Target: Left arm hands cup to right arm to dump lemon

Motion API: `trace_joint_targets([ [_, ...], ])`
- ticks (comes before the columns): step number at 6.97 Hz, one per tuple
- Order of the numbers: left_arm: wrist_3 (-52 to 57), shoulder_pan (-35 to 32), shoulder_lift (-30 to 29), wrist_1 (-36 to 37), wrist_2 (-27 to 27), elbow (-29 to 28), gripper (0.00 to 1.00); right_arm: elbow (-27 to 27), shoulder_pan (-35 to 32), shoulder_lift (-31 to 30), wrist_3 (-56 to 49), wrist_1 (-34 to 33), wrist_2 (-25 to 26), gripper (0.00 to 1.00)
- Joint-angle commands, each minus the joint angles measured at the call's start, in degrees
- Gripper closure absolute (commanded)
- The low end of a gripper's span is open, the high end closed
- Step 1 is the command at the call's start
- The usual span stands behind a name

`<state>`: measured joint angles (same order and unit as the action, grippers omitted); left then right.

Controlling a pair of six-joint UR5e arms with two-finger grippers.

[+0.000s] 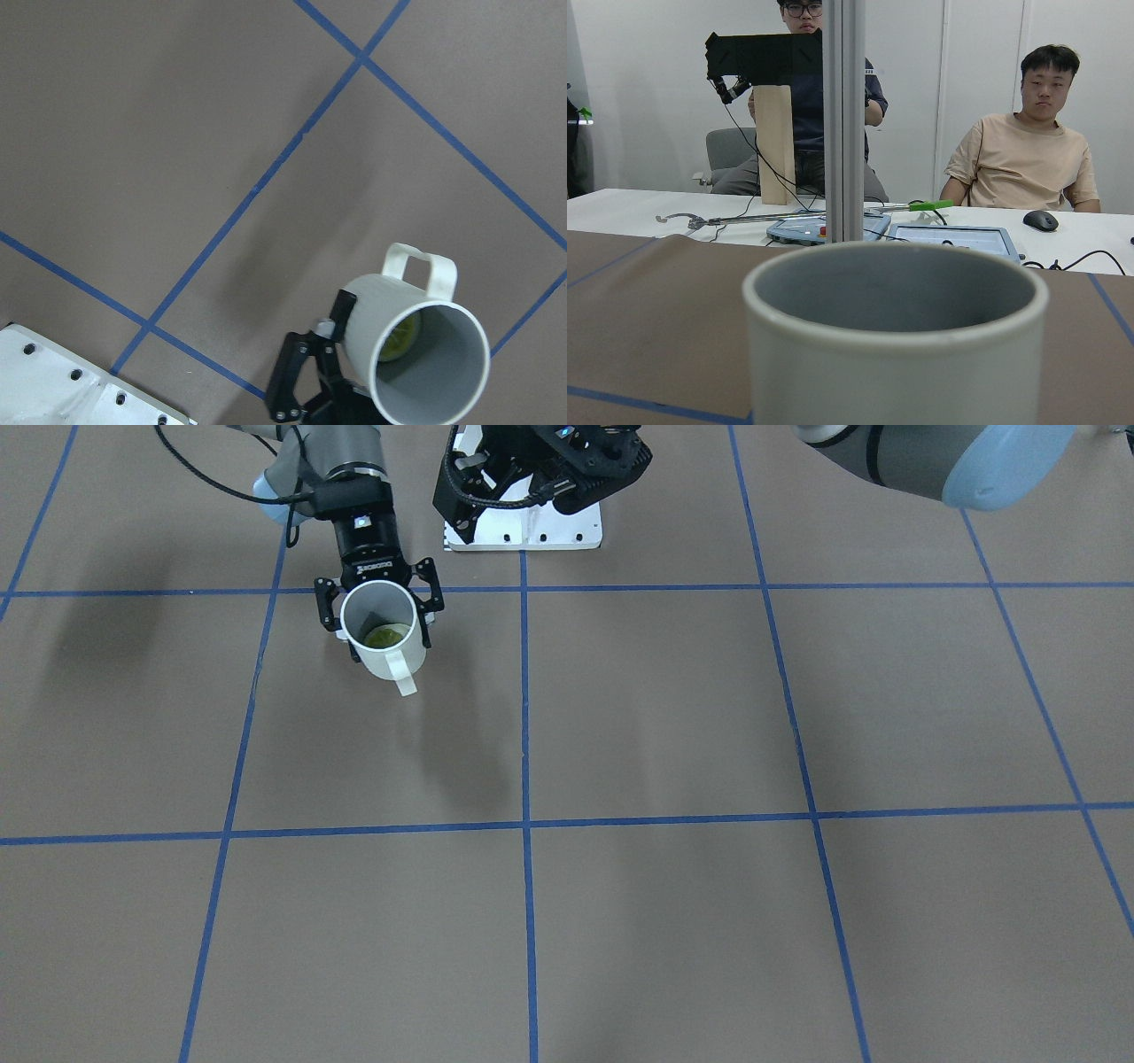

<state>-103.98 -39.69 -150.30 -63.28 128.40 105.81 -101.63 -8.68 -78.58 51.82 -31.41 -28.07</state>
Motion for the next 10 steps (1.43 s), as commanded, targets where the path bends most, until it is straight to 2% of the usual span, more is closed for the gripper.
trace_joint_targets([
  [1,0.09,0.31,0.27,-0.09,-0.35,-0.43,0.0,-0.76,-4.41,-15.29,0.12,10.79,-3.31,0.91],
  [3,0.09,0.4,0.53,-0.09,-0.43,-0.61,0.0,1.07,-7.05,-29.36,0.9,30.86,-5.58,0.92],
  [4,0.09,0.4,0.62,-0.17,-0.87,-0.61,0.0,6.22,-8.54,-33.0,1.17,43.5,-8.47,1.0],
  [5,0.18,0.49,0.62,-0.17,-1.57,-0.7,0.0,18.37,-8.99,-33.3,1.17,59.72,-9.19,1.0],
  [6,0.09,0.49,0.62,-0.26,-1.58,-0.78,0.0,29.02,-11.6,-32.43,1.17,70.67,-13.38,1.0],
  [7,0.09,0.57,0.62,-0.18,-1.58,-0.78,0.0,33.12,-14.85,-32.42,3.09,75.48,-17.42,1.0],
  [8,0.09,0.66,0.62,-0.17,-1.67,-0.78,0.0,36.04,-15.05,-32.51,9.46,81.18,-17.46,1.0],
  [9,0.09,0.58,0.62,-0.26,-1.75,-0.87,0.0,41.03,-15.4,-32.95,11.09,85.85,-17.9,1.0],
  [10,0.18,0.66,0.62,-0.26,-2.45,-0.87,0.0,41.68,-16.1,-32.78,14.5,89.03,-17.9,1.0],
])
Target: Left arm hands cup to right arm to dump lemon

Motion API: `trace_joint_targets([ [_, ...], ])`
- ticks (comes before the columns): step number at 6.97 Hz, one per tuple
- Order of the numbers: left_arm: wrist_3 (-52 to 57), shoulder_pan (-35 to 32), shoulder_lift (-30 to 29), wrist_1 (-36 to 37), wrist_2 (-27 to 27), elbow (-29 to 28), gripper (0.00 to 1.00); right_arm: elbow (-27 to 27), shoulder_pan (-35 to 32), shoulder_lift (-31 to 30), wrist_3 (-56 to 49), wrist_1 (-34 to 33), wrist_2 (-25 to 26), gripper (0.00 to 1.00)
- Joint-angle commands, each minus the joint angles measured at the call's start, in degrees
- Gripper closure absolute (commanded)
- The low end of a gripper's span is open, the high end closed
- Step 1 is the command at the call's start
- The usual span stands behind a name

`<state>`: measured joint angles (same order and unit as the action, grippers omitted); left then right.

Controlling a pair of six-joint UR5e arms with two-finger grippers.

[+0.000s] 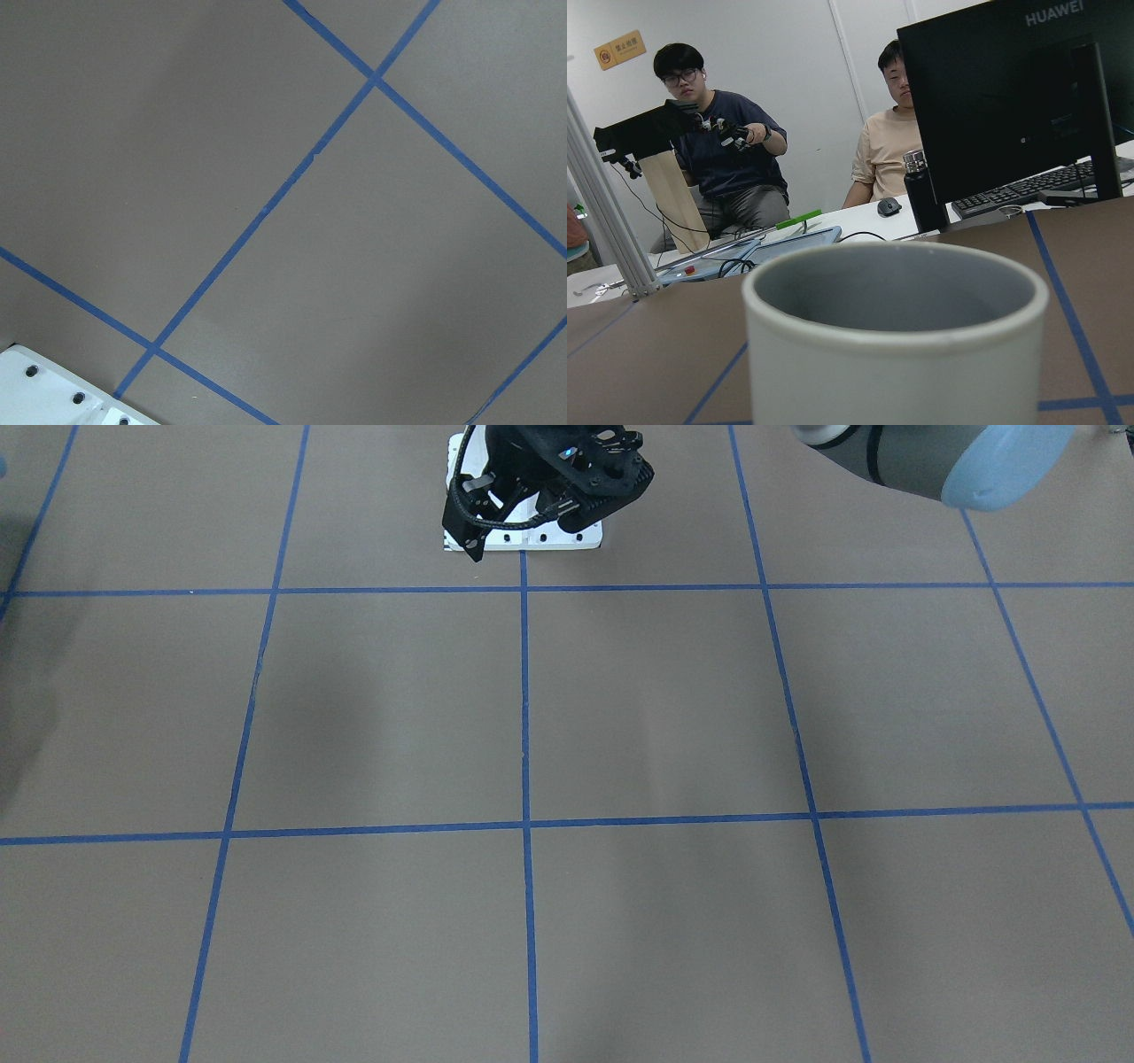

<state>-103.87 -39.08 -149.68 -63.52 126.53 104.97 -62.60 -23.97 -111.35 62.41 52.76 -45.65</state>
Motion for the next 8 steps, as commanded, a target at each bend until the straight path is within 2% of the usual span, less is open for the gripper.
trace_joint_targets([
  [1,0.07,0.06,0.0,-0.03,-0.67,-0.03,0.0,4.14,-1.08,-1.32,12.47,8.64,-0.32,1.0],
  [2,0.07,-0.03,0.0,-0.03,-0.67,-0.03,0.0,6.24,-1.08,-1.42,14.47,10.59,-0.32,1.0],
  [4,-0.01,-0.03,0.0,0.15,-0.67,0.06,0.0,10.8,-2.04,-1.59,28.32,13.58,-0.41,1.0],
  [7,0.07,-0.12,0.09,0.15,-0.67,0.23,0.0,11.88,-3.62,-1.51,40.64,13.6,-0.93,1.0],
  [8,0.07,-0.03,0.18,0.15,-0.67,0.15,0.0,12.06,-3.63,-1.33,41.03,13.6,-0.94,1.0],
])
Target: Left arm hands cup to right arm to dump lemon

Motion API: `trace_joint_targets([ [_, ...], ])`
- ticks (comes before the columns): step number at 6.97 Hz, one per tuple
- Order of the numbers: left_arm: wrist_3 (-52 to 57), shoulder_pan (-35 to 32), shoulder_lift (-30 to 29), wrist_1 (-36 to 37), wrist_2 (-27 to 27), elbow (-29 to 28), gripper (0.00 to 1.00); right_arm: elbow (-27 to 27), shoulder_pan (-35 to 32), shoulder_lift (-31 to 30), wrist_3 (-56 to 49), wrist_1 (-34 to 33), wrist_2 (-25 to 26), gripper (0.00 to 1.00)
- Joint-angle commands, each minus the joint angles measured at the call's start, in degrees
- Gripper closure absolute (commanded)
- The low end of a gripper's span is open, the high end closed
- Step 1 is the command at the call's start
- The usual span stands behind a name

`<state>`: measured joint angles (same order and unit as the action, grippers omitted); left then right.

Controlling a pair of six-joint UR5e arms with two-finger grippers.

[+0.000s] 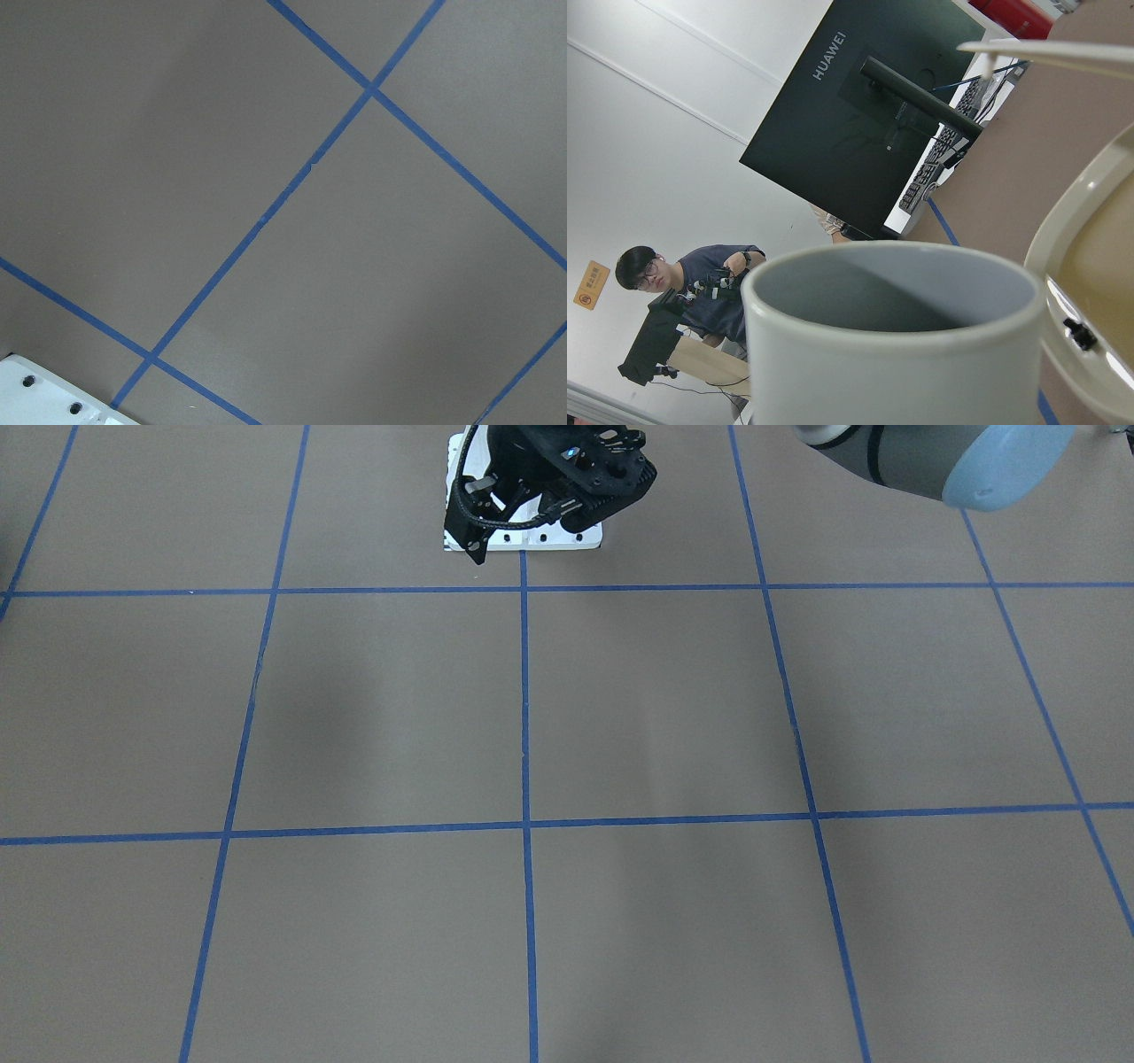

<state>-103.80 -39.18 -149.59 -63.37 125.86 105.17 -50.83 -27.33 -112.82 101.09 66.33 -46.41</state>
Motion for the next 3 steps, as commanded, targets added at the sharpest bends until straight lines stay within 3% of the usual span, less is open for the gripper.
trace_joint_targets([
  [1,-0.09,0.07,0.61,0.0,0.0,0.04,0.0,0.3,-0.27,0.32,5.4,-0.06,-0.09,1.0],
  [3,0.0,0.16,0.7,0.0,0.0,0.21,0.0,0.21,-1.05,0.32,12.52,-0.06,-0.09,1.0],
])
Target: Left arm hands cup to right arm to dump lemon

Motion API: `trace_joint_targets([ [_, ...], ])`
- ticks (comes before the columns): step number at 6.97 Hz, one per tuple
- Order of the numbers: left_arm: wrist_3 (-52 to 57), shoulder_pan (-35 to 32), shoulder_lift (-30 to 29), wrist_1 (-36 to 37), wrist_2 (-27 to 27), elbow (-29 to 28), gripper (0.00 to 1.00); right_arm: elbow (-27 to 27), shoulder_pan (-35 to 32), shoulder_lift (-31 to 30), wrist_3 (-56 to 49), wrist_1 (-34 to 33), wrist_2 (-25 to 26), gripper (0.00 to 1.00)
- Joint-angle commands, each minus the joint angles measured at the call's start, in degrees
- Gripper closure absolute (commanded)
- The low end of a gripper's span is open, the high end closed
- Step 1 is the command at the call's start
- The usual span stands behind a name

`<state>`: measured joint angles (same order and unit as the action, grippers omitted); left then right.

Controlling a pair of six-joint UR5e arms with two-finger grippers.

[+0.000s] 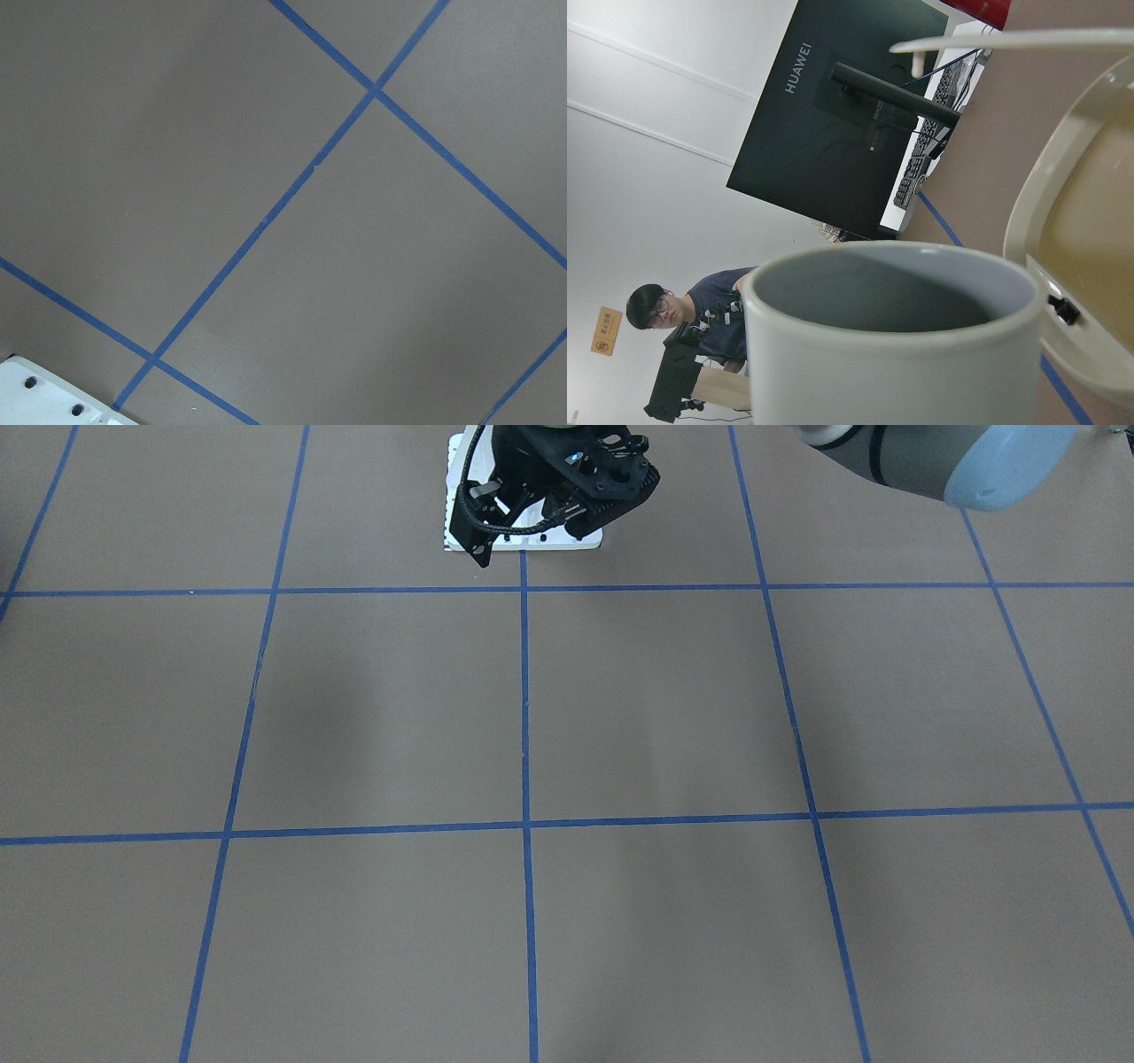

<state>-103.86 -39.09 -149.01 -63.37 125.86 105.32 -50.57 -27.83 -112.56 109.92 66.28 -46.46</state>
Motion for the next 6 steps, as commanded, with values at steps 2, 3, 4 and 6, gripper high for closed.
trace_joint_targets([
  [2,-0.03,0.06,0.21,0.0,0.0,0.15,0.0,-0.31,-0.82,0.24,6.1,-0.53,0.14,1.0],
  [3,-0.12,0.24,0.12,0.0,0.0,0.24,0.0,0.03,-1.09,1.37,6.27,-0.54,0.23,1.0],
  [4,-0.2,0.33,0.21,0.0,0.0,0.24,0.0,0.03,-1.7,1.73,7.15,-0.62,0.49,1.0],
  [6,-0.2,0.76,0.21,0.09,-0.35,0.24,0.0,0.47,-3.11,2.87,9.27,-0.8,0.5,1.0],
])
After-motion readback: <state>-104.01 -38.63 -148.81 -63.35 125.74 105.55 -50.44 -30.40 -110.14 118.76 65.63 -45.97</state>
